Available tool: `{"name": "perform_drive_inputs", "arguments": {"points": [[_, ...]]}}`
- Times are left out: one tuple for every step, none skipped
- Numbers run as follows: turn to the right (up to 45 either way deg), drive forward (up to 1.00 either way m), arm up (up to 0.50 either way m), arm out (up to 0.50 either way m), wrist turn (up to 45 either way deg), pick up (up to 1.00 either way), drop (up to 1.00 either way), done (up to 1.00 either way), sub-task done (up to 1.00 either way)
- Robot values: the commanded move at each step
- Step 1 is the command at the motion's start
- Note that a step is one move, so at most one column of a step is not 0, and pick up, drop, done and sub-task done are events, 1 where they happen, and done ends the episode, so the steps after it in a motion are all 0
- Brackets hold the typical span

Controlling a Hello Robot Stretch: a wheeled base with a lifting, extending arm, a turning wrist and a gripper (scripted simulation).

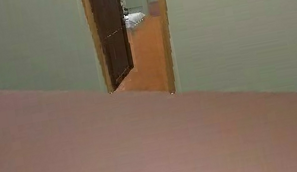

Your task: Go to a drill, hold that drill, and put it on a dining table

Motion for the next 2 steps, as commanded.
{"name": "perform_drive_inputs", "arguments": {"points": [[0.0,1.0,0.0,0.0,0.0,0.0,0.0,0.0,0.0],[0.0,1.0,0.0,0.0,0.0,0.0,0.0,0.0,0.0]]}}
